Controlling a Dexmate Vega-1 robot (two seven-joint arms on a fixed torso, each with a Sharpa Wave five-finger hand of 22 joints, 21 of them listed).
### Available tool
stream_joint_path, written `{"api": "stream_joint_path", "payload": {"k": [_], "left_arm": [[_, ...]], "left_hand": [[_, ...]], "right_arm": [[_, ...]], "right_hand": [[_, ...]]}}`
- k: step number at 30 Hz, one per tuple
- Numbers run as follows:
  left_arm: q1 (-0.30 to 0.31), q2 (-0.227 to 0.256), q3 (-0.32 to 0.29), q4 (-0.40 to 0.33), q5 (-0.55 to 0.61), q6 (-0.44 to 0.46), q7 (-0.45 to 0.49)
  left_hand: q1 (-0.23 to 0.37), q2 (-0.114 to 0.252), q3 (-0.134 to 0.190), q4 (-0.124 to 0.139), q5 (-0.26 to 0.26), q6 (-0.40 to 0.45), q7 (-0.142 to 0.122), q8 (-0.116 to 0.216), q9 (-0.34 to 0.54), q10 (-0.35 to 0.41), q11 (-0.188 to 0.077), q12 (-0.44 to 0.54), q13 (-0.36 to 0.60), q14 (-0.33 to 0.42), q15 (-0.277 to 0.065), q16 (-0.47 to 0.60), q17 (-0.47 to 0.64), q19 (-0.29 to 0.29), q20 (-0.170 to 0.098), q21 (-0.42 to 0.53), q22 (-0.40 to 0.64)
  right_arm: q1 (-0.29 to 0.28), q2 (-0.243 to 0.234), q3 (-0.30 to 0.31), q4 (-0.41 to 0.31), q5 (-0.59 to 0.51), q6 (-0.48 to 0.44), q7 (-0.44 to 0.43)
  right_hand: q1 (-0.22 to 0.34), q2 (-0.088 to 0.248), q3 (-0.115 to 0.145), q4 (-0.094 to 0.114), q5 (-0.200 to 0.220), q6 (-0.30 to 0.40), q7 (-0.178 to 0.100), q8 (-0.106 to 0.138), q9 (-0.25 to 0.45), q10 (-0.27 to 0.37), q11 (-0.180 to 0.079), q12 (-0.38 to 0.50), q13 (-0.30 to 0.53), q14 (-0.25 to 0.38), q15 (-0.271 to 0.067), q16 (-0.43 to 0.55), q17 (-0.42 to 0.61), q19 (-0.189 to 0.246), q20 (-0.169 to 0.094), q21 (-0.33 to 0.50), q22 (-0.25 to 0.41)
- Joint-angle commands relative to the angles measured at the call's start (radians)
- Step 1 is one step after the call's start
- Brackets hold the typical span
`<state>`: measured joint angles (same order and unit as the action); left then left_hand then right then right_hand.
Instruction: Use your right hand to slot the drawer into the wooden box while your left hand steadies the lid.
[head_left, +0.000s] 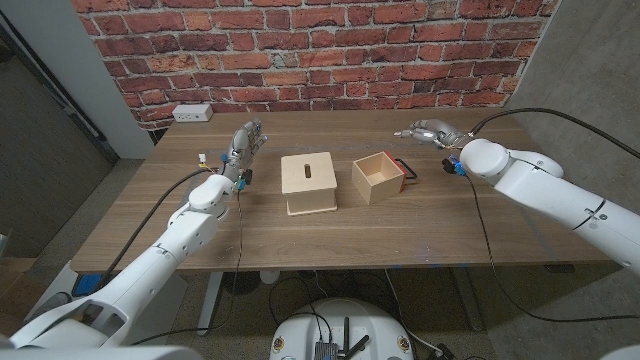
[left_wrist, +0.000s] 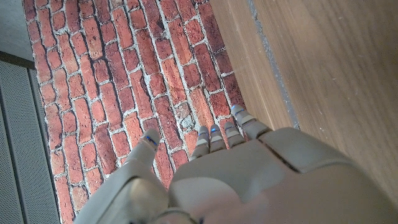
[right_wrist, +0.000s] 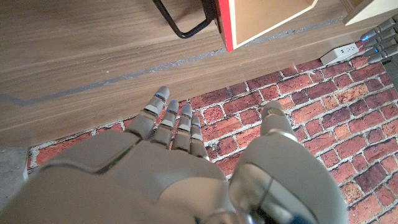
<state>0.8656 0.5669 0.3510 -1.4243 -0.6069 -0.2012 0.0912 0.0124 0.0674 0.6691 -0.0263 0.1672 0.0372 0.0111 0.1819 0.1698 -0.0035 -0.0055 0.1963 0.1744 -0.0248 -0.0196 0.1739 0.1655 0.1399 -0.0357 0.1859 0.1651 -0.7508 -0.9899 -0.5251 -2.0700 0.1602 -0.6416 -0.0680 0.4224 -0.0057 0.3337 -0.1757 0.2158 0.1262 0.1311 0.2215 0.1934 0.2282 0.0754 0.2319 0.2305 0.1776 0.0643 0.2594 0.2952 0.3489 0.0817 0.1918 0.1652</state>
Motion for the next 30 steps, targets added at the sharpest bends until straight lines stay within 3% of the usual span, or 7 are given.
{"api": "stream_joint_path", "payload": {"k": [1, 9, 14, 19, 30], "left_arm": [[0.008, 0.011, -0.002, -0.022, 0.004, 0.023, 0.015], [0.006, 0.010, -0.003, -0.023, 0.002, 0.025, 0.014], [0.005, 0.009, -0.003, -0.021, -0.003, 0.029, 0.013], [0.008, 0.008, -0.002, -0.024, -0.004, 0.032, 0.014], [0.023, 0.010, -0.003, -0.037, -0.009, 0.040, 0.022]], "left_hand": [[0.000, 0.047, -0.002, -0.003, 0.006, 0.010, 0.000, 0.005, 0.005, 0.004, -0.001, 0.003, 0.005, 0.008, -0.007, 0.005, 0.004, 0.010, -0.078, 0.007, 0.005], [0.000, 0.047, -0.003, -0.003, 0.006, 0.013, -0.002, 0.006, 0.005, 0.008, -0.001, 0.004, 0.005, 0.012, -0.007, 0.006, 0.004, 0.013, -0.075, 0.008, 0.005], [0.000, 0.048, -0.003, -0.002, 0.006, 0.015, -0.001, 0.005, 0.005, 0.012, -0.001, 0.005, 0.005, 0.014, -0.007, 0.006, 0.004, 0.015, -0.074, 0.008, 0.005], [0.000, 0.047, -0.003, -0.002, 0.006, 0.016, -0.001, 0.005, 0.005, 0.012, -0.002, 0.004, 0.005, 0.016, -0.007, 0.006, 0.004, 0.017, -0.074, 0.009, 0.005], [0.000, 0.048, -0.004, -0.002, 0.006, 0.018, 0.000, 0.004, 0.005, 0.014, 0.000, 0.004, 0.005, 0.017, -0.006, 0.005, 0.004, 0.018, -0.073, 0.008, 0.005]], "right_arm": [[0.125, -0.014, -0.116, -0.055, -0.094, -0.174, 0.119], [0.187, -0.012, -0.188, -0.081, -0.170, -0.243, 0.164], [0.227, -0.005, -0.244, -0.092, -0.227, -0.285, 0.197], [0.281, 0.001, -0.315, -0.097, -0.294, -0.329, 0.253], [0.337, 0.028, -0.419, -0.086, -0.423, -0.366, 0.313]], "right_hand": [[0.012, -0.018, 0.002, 0.001, 0.010, 0.036, 0.023, 0.018, 0.009, 0.024, 0.003, 0.014, 0.012, 0.027, 0.002, 0.014, 0.008, 0.013, 0.018, 0.003, 0.006], [-0.001, -0.038, -0.008, 0.016, 0.007, 0.091, 0.027, 0.043, 0.021, 0.083, 0.002, 0.043, 0.034, 0.097, -0.010, 0.051, 0.026, 0.030, 0.033, 0.007, 0.007], [-0.004, -0.044, -0.011, 0.019, 0.003, 0.127, 0.027, 0.064, 0.032, 0.129, -0.012, 0.066, 0.055, 0.147, -0.028, 0.081, 0.043, 0.048, 0.035, 0.010, 0.008], [-0.002, -0.049, -0.012, 0.018, 0.000, 0.137, 0.026, 0.074, 0.038, 0.147, -0.012, 0.076, 0.070, 0.175, -0.041, 0.099, 0.056, 0.059, 0.029, 0.012, 0.008], [-0.001, -0.055, -0.015, 0.020, -0.005, 0.191, 0.025, 0.108, 0.052, 0.233, -0.032, 0.122, 0.113, 0.236, -0.064, 0.147, 0.096, 0.098, 0.014, 0.019, 0.010]]}}
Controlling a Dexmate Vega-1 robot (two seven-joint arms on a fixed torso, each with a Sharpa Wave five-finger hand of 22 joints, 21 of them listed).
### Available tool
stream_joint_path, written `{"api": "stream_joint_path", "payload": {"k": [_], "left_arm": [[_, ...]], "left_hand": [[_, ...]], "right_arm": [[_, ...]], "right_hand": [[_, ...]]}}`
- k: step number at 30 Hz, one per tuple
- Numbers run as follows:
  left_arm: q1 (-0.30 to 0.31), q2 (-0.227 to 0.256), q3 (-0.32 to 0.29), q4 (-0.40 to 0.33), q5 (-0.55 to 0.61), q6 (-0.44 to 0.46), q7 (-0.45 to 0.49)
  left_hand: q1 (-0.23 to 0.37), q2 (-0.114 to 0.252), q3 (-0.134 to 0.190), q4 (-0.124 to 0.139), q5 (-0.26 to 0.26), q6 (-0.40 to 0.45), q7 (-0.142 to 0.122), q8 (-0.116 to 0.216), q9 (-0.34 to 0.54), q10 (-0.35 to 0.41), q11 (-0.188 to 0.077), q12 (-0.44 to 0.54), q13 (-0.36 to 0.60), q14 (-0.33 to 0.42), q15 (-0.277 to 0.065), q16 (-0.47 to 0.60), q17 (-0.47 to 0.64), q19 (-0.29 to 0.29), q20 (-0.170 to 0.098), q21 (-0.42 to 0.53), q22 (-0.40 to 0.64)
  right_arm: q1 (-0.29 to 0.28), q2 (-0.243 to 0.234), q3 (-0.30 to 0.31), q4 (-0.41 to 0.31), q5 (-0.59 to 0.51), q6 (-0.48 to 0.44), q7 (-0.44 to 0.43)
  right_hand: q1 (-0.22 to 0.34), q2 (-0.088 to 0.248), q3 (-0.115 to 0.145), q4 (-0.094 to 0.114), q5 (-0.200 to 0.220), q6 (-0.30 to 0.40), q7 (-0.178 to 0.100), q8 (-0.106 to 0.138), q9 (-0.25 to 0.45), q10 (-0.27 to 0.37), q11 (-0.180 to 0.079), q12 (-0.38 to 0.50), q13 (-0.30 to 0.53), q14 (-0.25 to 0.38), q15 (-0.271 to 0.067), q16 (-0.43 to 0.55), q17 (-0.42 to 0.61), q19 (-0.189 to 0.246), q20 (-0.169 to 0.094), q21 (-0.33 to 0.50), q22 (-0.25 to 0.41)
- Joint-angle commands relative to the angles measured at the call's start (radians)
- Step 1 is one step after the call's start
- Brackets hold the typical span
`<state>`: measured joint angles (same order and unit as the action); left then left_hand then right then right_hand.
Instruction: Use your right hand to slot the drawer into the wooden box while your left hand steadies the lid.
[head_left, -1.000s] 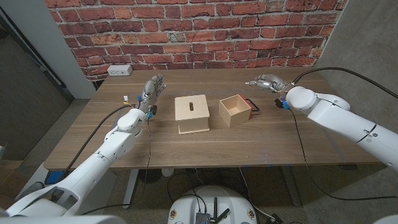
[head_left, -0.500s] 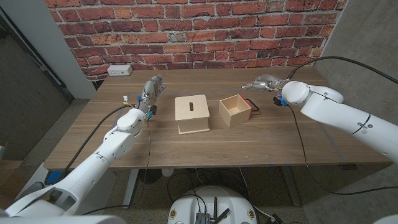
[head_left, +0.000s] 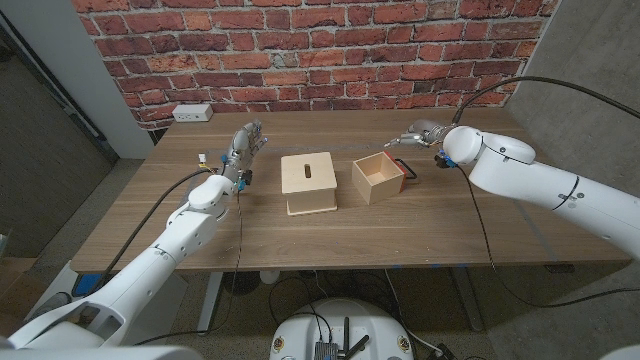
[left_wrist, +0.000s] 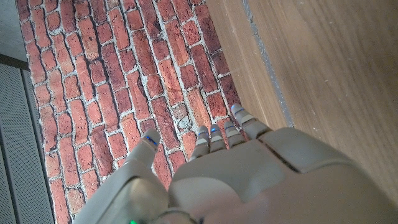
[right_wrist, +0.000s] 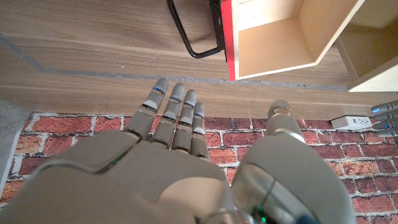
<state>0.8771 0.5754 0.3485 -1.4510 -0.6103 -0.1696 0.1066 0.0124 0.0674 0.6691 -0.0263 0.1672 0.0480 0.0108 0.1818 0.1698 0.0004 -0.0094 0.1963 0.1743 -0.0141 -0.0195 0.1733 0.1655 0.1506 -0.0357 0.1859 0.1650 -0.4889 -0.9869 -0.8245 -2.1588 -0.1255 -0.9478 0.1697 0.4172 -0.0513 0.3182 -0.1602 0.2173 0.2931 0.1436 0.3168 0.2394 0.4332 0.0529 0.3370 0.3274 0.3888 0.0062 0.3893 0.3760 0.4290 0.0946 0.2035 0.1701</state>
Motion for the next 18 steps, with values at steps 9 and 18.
{"api": "stream_joint_path", "payload": {"k": [9, 18], "left_arm": [[0.011, -0.003, 0.002, -0.007, -0.008, 0.007, 0.006], [0.008, -0.005, 0.005, -0.008, -0.007, 0.017, 0.009]], "left_hand": [[0.000, 0.048, -0.004, -0.002, 0.006, 0.007, 0.000, 0.003, 0.005, 0.009, 0.005, 0.002, 0.005, 0.007, -0.006, 0.005, 0.004, 0.007, -0.072, 0.008, 0.005], [0.000, 0.049, -0.004, -0.002, 0.006, 0.007, 0.000, 0.002, 0.005, 0.008, 0.006, 0.002, 0.005, 0.008, -0.007, 0.005, 0.004, 0.007, -0.072, 0.007, 0.005]], "right_arm": [[0.105, 0.062, -0.175, 0.032, -0.215, -0.086, 0.119], [0.152, 0.099, -0.249, 0.075, -0.293, -0.120, 0.184]], "right_hand": [[0.016, -0.010, 0.002, 0.002, -0.005, 0.066, -0.001, 0.038, 0.016, 0.073, -0.030, 0.051, 0.049, 0.066, -0.027, 0.049, 0.046, 0.049, -0.008, 0.012, 0.006], [0.031, -0.009, 0.006, -0.002, -0.003, 0.074, -0.004, 0.047, 0.021, 0.086, -0.040, 0.064, 0.068, 0.103, -0.051, 0.075, 0.067, 0.067, -0.016, 0.014, 0.007]]}}
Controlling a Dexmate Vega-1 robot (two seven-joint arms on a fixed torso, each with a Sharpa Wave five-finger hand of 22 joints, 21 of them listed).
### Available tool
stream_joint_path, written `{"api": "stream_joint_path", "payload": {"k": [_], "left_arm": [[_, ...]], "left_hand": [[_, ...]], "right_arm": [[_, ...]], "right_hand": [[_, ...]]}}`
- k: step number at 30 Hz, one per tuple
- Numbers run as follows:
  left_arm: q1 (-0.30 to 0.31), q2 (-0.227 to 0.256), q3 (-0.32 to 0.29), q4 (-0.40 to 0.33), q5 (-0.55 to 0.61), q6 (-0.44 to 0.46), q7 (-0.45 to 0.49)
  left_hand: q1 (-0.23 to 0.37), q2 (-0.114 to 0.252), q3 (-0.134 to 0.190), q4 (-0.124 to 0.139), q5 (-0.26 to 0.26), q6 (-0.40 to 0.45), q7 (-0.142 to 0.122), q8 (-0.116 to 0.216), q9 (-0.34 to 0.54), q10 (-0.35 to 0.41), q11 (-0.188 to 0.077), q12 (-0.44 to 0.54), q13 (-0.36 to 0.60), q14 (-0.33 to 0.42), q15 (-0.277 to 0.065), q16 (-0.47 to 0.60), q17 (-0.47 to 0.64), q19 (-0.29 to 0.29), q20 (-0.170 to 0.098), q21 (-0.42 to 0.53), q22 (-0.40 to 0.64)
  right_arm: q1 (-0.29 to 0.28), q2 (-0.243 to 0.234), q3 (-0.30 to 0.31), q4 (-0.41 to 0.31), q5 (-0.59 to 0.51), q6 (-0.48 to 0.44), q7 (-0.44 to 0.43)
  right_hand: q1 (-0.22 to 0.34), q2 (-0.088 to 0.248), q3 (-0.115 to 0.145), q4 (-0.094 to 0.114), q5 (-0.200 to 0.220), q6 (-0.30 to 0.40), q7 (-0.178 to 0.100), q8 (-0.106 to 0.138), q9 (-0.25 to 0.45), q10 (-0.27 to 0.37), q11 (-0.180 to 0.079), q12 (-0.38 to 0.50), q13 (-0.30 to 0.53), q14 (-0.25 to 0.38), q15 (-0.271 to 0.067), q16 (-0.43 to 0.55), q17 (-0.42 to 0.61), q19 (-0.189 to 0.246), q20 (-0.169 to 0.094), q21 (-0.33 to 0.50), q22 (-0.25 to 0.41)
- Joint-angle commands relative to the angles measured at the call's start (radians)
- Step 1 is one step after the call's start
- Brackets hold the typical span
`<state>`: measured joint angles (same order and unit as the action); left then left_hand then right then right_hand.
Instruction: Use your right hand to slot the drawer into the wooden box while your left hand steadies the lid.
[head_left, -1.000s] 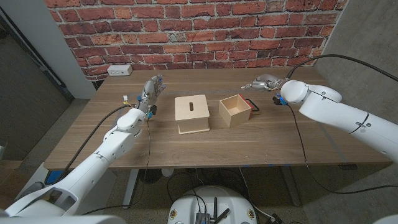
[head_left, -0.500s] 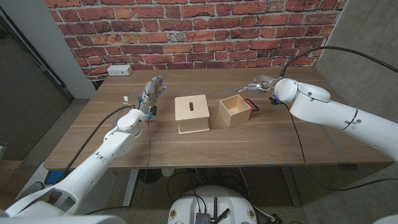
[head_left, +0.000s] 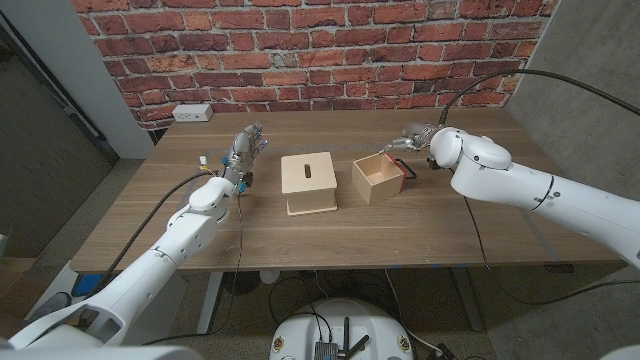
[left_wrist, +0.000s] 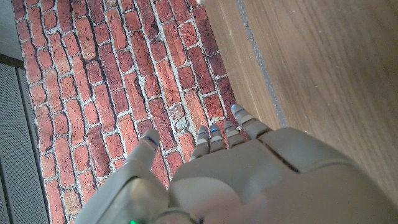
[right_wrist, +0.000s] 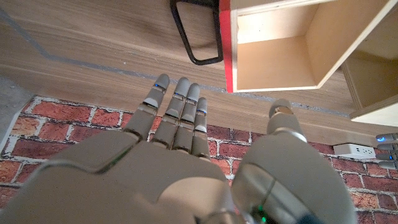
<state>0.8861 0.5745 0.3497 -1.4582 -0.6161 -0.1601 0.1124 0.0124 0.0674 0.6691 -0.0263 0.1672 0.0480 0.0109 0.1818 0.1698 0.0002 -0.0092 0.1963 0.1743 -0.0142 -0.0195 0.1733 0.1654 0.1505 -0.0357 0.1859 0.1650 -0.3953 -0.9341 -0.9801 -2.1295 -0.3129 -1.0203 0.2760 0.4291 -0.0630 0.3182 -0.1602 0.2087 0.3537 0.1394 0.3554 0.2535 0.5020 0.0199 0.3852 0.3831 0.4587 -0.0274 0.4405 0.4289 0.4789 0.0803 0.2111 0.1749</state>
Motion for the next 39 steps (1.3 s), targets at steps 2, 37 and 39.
{"api": "stream_joint_path", "payload": {"k": [2, 37, 39], "left_arm": [[-0.002, -0.005, 0.005, 0.001, -0.002, 0.006, 0.002], [0.000, -0.008, 0.008, 0.003, -0.014, 0.018, -0.004], [-0.002, -0.007, 0.008, 0.005, -0.015, 0.016, -0.008]], "left_hand": [[0.000, 0.049, -0.004, -0.002, 0.006, 0.007, 0.000, 0.002, 0.005, 0.009, 0.005, 0.002, 0.005, 0.008, -0.007, 0.005, 0.004, 0.008, -0.072, 0.007, 0.005], [0.005, 0.057, 0.000, -0.004, 0.006, 0.009, 0.003, 0.001, 0.005, 0.014, 0.008, 0.002, 0.005, 0.010, -0.004, 0.004, 0.003, 0.010, -0.072, 0.007, 0.005], [0.005, 0.057, 0.000, -0.004, 0.006, 0.009, 0.003, 0.002, 0.005, 0.015, 0.008, 0.002, 0.005, 0.010, -0.004, 0.004, 0.003, 0.010, -0.072, 0.007, 0.005]], "right_arm": [[0.062, 0.054, -0.103, 0.052, -0.119, -0.055, 0.083], [0.131, 0.167, -0.265, 0.126, -0.262, -0.218, 0.102], [0.138, 0.175, -0.275, 0.133, -0.257, -0.229, 0.098]], "right_hand": [[0.022, 0.002, 0.006, -0.003, 0.005, 0.017, -0.001, 0.011, 0.008, 0.022, -0.012, 0.019, 0.016, 0.037, -0.020, 0.027, 0.018, 0.019, -0.003, 0.007, 0.002], [0.212, -0.006, 0.044, -0.014, 0.027, 0.135, -0.060, 0.086, 0.024, 0.127, -0.080, 0.070, 0.080, 0.176, -0.117, 0.140, 0.105, 0.153, -0.099, 0.036, 0.007], [0.216, -0.009, 0.041, -0.011, 0.027, 0.151, -0.062, 0.094, 0.024, 0.128, -0.081, 0.067, 0.080, 0.187, -0.124, 0.147, 0.108, 0.166, -0.106, 0.040, 0.008]]}}
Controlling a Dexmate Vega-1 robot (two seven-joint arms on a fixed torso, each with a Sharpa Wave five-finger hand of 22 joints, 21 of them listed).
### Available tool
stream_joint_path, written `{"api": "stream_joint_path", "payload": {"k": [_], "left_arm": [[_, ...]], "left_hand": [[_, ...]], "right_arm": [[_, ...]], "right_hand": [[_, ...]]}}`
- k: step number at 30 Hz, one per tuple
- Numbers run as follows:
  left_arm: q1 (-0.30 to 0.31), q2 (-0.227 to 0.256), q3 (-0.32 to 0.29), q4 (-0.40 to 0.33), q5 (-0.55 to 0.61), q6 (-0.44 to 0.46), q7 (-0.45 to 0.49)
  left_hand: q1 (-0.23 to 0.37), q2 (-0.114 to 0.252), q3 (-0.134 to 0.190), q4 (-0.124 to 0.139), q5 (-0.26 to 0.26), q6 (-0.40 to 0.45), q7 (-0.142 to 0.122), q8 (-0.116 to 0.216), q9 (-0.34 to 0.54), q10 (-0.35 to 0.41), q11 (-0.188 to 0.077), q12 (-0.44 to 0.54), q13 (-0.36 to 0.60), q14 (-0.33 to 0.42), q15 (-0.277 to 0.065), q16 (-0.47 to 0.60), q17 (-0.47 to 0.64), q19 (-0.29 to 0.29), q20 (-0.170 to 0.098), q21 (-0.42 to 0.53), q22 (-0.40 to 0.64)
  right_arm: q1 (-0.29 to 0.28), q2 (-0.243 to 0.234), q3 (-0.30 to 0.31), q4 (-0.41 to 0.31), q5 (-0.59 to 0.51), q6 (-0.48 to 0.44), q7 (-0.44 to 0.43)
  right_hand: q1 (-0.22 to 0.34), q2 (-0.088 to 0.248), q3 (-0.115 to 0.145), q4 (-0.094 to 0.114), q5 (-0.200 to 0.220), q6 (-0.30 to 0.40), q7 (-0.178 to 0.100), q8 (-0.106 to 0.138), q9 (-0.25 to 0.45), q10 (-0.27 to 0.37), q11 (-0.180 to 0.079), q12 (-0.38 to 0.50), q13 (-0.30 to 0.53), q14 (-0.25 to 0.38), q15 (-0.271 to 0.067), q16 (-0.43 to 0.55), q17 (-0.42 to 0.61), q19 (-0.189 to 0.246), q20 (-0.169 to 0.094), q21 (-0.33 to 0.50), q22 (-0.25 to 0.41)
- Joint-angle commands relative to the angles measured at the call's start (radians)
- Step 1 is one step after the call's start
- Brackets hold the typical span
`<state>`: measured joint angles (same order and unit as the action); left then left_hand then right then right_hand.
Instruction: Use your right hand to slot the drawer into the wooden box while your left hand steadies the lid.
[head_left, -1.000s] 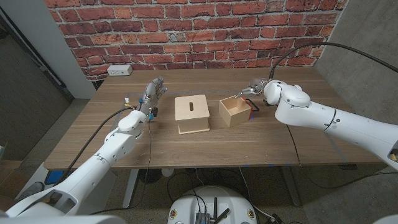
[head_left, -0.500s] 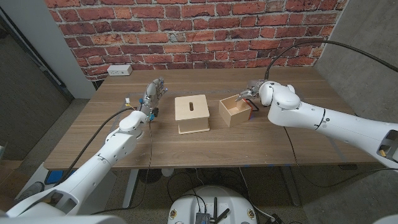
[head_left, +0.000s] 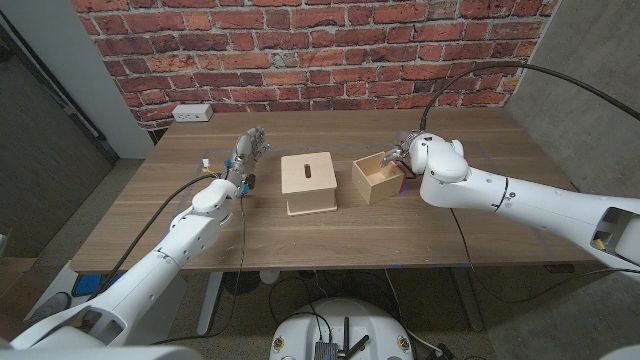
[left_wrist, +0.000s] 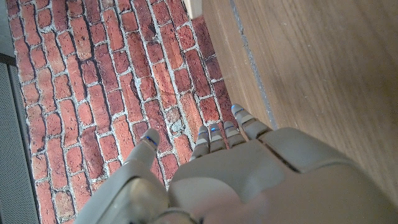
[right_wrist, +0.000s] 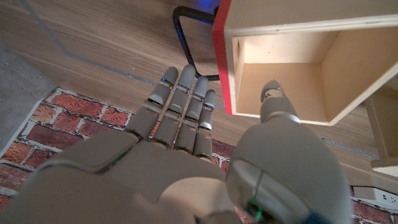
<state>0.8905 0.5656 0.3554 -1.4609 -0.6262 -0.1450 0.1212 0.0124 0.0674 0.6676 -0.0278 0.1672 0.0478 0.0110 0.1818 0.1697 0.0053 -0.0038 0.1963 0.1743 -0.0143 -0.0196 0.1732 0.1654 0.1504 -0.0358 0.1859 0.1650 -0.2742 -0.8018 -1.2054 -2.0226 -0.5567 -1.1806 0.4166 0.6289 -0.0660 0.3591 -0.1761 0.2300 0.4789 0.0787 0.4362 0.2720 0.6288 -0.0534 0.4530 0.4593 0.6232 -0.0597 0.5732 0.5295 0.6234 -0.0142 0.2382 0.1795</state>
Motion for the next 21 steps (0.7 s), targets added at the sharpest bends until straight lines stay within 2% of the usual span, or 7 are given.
{"api": "stream_joint_path", "payload": {"k": [1, 8, 14, 21], "left_arm": [[-0.007, 0.003, 0.002, 0.007, -0.003, 0.004, -0.015], [-0.013, 0.005, 0.003, 0.012, -0.008, 0.006, -0.025], [-0.022, 0.003, 0.006, 0.024, -0.009, 0.005, -0.038], [-0.024, 0.001, 0.007, 0.031, -0.013, 0.005, -0.042]], "left_hand": [[0.005, 0.057, 0.001, -0.003, 0.006, 0.009, 0.003, 0.001, 0.005, 0.010, 0.003, 0.002, 0.005, 0.011, -0.003, 0.004, 0.003, 0.010, -0.072, 0.007, 0.005], [0.006, 0.057, 0.001, -0.004, 0.006, 0.010, 0.004, 0.001, 0.005, 0.011, 0.001, 0.002, 0.005, 0.012, -0.004, 0.003, 0.003, 0.010, -0.074, 0.007, 0.005], [0.006, 0.056, 0.002, -0.005, 0.006, 0.010, 0.004, 0.001, 0.005, 0.012, 0.000, 0.002, 0.005, 0.012, -0.004, 0.003, 0.003, 0.011, -0.074, 0.007, 0.005], [0.006, 0.057, 0.002, -0.005, 0.006, 0.010, 0.004, 0.001, 0.005, 0.012, 0.001, 0.002, 0.005, 0.014, -0.004, 0.004, 0.003, 0.013, -0.071, 0.007, 0.005]], "right_arm": [[0.022, 0.046, -0.059, 0.031, -0.012, -0.075, -0.044], [0.023, 0.058, -0.069, 0.048, 0.016, -0.085, -0.098], [0.038, 0.064, -0.085, 0.068, 0.046, -0.085, -0.120], [0.047, 0.074, -0.098, 0.093, 0.077, -0.095, -0.154]], "right_hand": [[0.018, -0.007, 0.000, 0.005, 0.006, 0.028, -0.004, 0.014, 0.005, 0.003, -0.008, -0.001, 0.003, 0.024, -0.094, 0.015, 0.006, 0.025, -0.011, 0.015, 0.004], [0.043, -0.010, 0.010, 0.002, 0.010, 0.049, -0.011, 0.022, -0.001, 0.024, -0.015, -0.007, -0.005, 0.042, -0.108, 0.004, -0.018, 0.053, -0.034, 0.024, 0.006], [0.057, -0.008, 0.018, 0.002, 0.013, 0.060, -0.017, 0.025, -0.004, 0.032, -0.023, -0.013, -0.010, 0.051, -0.112, -0.007, -0.035, 0.060, -0.045, 0.026, 0.007], [0.080, 0.009, 0.026, 0.007, 0.017, 0.085, -0.037, 0.034, -0.010, 0.062, -0.040, -0.016, -0.020, 0.080, -0.128, 0.002, -0.042, 0.082, -0.063, 0.036, 0.010]]}}
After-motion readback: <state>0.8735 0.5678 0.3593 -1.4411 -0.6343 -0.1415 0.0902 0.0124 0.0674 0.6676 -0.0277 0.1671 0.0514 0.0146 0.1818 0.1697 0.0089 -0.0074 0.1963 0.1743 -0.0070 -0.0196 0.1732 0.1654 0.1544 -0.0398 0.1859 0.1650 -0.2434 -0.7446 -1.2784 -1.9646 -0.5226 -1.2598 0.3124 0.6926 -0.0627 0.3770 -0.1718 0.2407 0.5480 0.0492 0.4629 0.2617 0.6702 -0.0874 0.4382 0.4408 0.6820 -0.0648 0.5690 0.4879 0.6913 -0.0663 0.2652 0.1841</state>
